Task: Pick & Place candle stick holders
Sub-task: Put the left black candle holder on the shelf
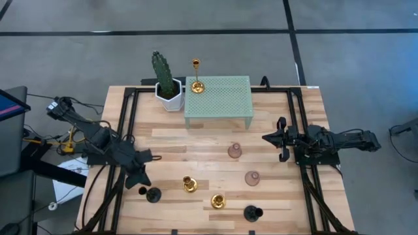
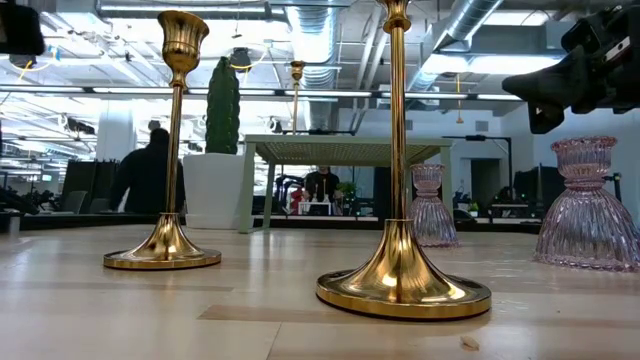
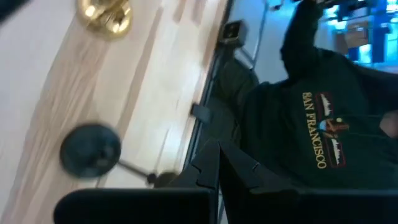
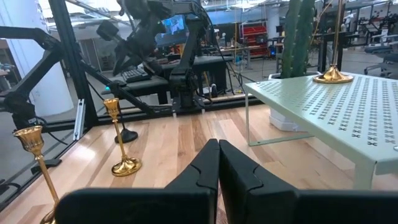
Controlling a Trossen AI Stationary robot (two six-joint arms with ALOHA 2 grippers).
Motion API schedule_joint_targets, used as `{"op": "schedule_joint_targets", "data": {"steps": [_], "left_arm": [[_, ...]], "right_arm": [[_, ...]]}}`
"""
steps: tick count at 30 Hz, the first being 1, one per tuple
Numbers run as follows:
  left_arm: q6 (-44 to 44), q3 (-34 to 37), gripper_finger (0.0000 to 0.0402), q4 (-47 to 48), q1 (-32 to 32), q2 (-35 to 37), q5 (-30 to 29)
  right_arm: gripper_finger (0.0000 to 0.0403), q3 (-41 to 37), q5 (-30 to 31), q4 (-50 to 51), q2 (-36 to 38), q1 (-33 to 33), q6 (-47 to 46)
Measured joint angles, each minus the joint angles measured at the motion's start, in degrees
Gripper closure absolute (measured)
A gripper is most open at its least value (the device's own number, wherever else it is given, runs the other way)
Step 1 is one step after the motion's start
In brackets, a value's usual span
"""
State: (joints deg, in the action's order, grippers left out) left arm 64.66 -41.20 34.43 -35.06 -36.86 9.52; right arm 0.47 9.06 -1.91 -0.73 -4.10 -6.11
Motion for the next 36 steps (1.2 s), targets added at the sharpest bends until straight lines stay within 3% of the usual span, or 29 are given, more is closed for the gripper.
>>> {"op": "schedule_joint_targets", "data": {"steps": [7, 13, 23, 36], "left_arm": [[5.61, -4.42, 0.0399, 13.75, -0.54, 0.05, 4.2], [5.69, -8.22, 0.0399, 13.51, -0.52, -0.56, 3.58], [2.36, -7.07, 0.0395, 13.91, -0.52, -1.89, 4.04], [3.55, -3.27, 0.0311, 14.8, -0.52, -2.65, 4.23]], "right_arm": [[0.0403, 0.0, 0.0, 0.01, 0.0, 0.0, 0.0], [0.0403, 0.0, 0.02, 0.01, 0.0, 0.0, 0.0], [0.0403, 0.0, 0.26, -0.02, 0.0, 0.0, 0.0], [0.0403, 0.0, 0.28, -0.02, 0.0, 0.02, -1.46]]}}
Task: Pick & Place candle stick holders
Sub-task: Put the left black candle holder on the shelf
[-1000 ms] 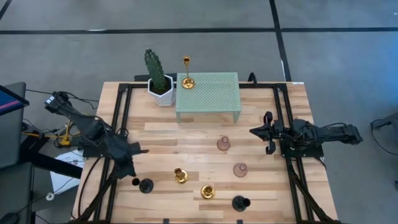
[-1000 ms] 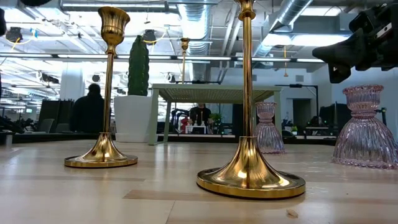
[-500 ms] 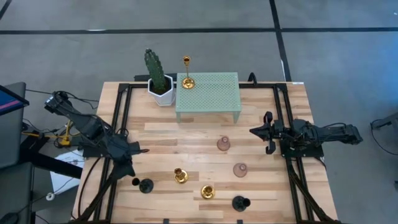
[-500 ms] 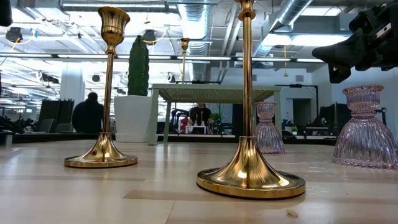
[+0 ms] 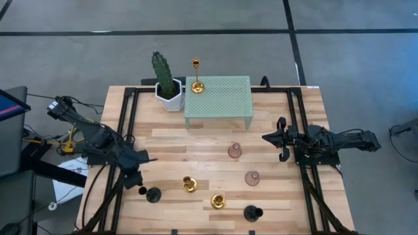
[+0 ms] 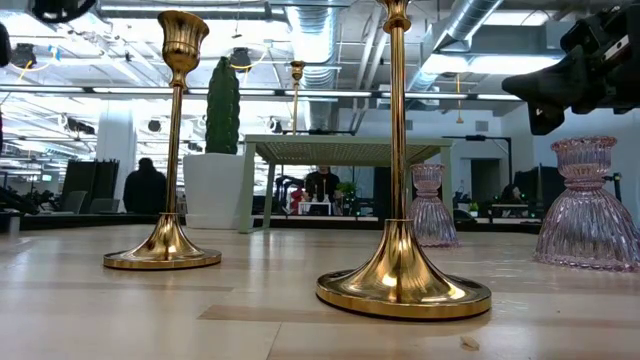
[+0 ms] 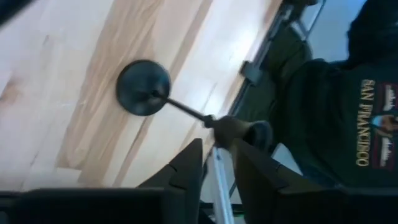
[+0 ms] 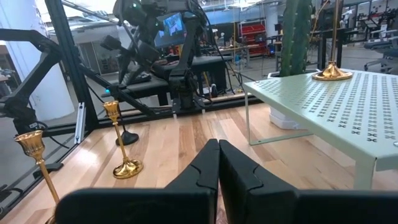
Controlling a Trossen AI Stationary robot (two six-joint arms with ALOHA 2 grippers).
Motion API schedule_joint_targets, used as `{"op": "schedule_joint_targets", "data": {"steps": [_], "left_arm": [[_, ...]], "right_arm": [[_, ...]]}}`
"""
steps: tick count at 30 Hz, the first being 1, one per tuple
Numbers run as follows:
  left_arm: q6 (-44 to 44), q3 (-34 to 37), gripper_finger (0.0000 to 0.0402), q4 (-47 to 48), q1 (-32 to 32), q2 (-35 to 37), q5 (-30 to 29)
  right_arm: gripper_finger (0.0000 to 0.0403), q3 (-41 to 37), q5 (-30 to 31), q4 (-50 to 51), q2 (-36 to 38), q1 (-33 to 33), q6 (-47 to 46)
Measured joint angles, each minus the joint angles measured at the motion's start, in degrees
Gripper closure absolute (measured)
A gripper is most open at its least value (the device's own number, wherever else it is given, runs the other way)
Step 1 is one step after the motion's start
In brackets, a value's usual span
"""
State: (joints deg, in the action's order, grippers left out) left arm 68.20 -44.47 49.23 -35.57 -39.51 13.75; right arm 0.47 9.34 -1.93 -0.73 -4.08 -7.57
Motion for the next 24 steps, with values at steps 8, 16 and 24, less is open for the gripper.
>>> {"op": "schedule_joint_targets", "data": {"steps": [8, 16, 24], "left_arm": [[0.0, 0.5, 0.027, -2.1, 0.0, 0.02, 0.04], [0.0, 0.5, 0.0268, -3.54, 0.0, 0.0, 0.03], [0.0, 0.44, 0.0281, -3.73, 0.0, -2.32, 0.3]], "right_arm": [[0.0403, 0.0, 0.2, 0.0, 0.0, 0.02, -0.02], [0.0403, -0.02, 0.2, 0.0, -0.01, 0.02, -0.01], [0.0403, 0.0, 0.19, -0.01, -0.01, 0.0, -0.01]]}}
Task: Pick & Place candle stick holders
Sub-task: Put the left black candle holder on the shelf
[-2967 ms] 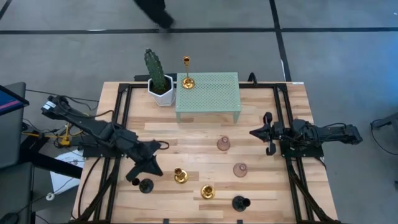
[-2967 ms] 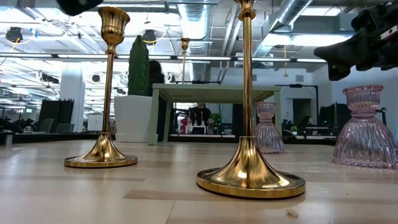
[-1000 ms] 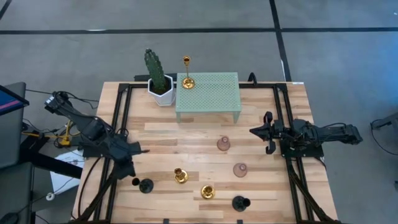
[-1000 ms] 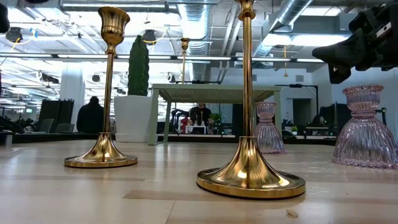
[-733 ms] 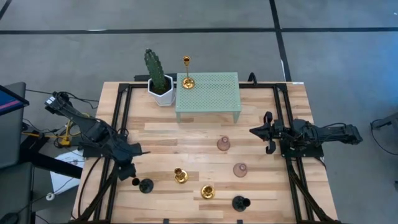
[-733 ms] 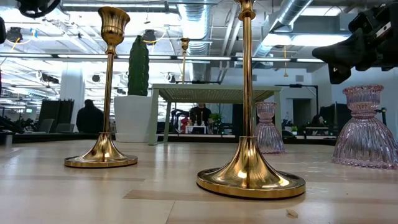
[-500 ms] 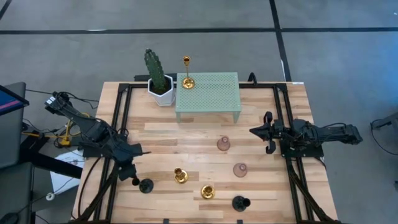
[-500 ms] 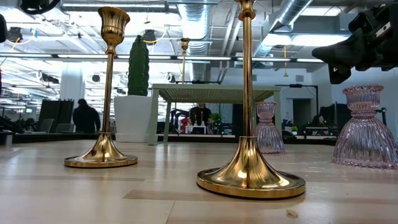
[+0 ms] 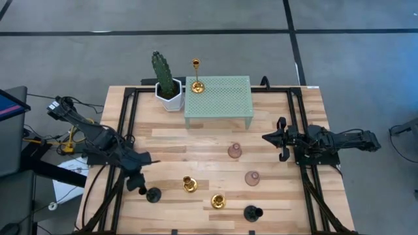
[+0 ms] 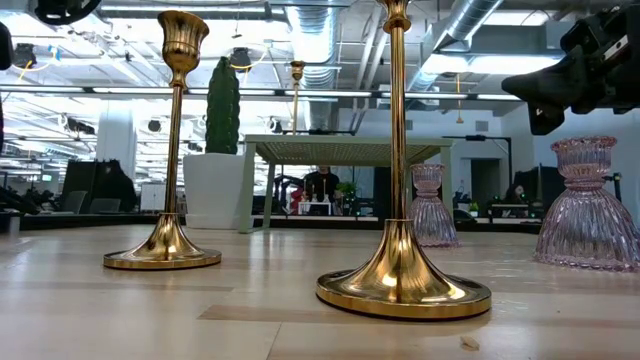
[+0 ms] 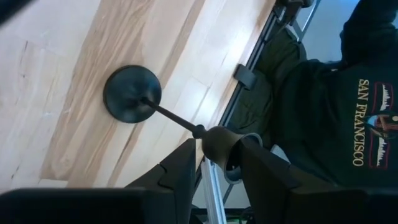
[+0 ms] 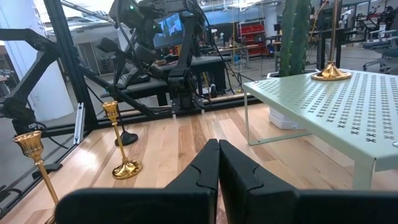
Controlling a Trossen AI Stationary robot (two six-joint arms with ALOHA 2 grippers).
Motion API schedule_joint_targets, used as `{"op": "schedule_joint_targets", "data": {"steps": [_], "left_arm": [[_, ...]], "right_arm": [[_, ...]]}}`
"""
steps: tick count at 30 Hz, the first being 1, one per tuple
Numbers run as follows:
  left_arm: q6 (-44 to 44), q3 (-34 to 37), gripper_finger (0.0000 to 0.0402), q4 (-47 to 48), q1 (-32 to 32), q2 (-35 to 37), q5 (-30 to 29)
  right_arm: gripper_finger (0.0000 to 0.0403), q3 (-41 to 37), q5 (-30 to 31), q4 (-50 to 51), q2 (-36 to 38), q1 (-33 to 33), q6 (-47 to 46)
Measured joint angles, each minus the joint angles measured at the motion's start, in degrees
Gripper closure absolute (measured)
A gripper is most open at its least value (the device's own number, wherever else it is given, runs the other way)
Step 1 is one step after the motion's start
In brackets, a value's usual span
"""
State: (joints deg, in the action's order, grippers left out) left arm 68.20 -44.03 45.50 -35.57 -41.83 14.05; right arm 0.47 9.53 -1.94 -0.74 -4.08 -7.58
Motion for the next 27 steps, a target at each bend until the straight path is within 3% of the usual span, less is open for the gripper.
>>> {"op": "schedule_joint_targets", "data": {"steps": [15, 24, 27], "left_arm": [[0.02, 0.06, 0.0291, 0.32, 0.02, -2.35, 1.0], [0.22, -0.07, 0.0382, 0.66, 0.02, -2.51, 1.0], [0.12, 0.02, 0.039, -0.33, 0.02, -2.66, 0.03]], "right_arm": [[0.0403, 0.0, -0.01, 0.01, -0.01, -0.02, 0.01], [0.0403, 0.0, -0.03, 0.01, 0.01, -0.02, 0.47], [0.0403, -0.01, -0.16, 0.01, 0.0, -0.01, 0.62]]}}
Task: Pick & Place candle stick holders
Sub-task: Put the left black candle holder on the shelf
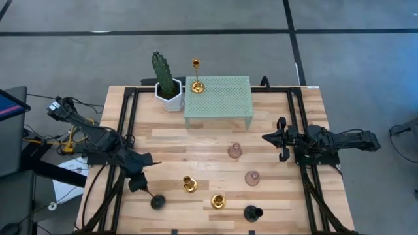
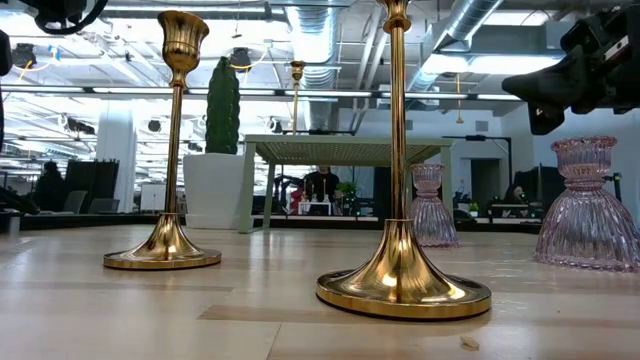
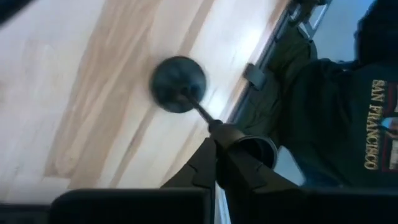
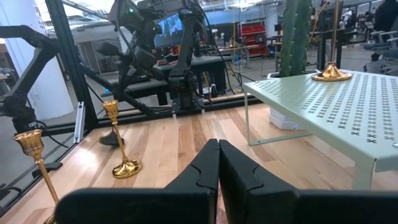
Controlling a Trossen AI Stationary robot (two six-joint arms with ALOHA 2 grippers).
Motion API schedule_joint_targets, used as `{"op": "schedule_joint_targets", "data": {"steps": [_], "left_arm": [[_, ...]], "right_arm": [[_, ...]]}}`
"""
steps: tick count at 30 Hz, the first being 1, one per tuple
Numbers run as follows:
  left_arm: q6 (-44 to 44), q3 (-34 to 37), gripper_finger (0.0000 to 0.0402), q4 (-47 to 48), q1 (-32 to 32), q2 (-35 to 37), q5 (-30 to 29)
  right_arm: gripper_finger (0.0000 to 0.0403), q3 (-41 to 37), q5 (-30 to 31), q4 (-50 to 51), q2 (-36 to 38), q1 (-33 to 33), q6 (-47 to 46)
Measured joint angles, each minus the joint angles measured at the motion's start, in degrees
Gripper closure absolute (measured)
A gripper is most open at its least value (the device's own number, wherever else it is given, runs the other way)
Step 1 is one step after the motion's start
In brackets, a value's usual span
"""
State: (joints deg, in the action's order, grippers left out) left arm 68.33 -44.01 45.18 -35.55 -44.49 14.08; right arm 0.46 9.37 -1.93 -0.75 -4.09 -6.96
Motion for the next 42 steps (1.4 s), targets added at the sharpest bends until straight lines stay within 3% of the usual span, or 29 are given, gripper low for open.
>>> {"op": "schedule_joint_targets", "data": {"steps": [9, 19, 33, 42], "left_arm": [[-0.7, -0.02, 0.0393, 0.87, 0.17, 0.2, -1.44], [-11.29, -2.32, 0.0393, 7.49, 4.2, 0.2, -1.66], [-30.83, -13.71, 0.0394, 16.38, 16.09, -0.01, -17.33], [-37.86, -13.82, 0.0394, 14.45, 23.86, -4.02, -19.93]], "right_arm": [[0.0403, 0.01, -0.07, 0.0, -0.01, -0.01, 0.0], [0.0403, 0.01, -0.09, 0.02, -0.01, -0.01, 0.0], [0.0403, 0.01, -0.09, 0.02, -0.01, -0.01, 0.01], [0.0403, 0.01, 0.18, -0.02, -0.01, 0.01, 1.4]]}}
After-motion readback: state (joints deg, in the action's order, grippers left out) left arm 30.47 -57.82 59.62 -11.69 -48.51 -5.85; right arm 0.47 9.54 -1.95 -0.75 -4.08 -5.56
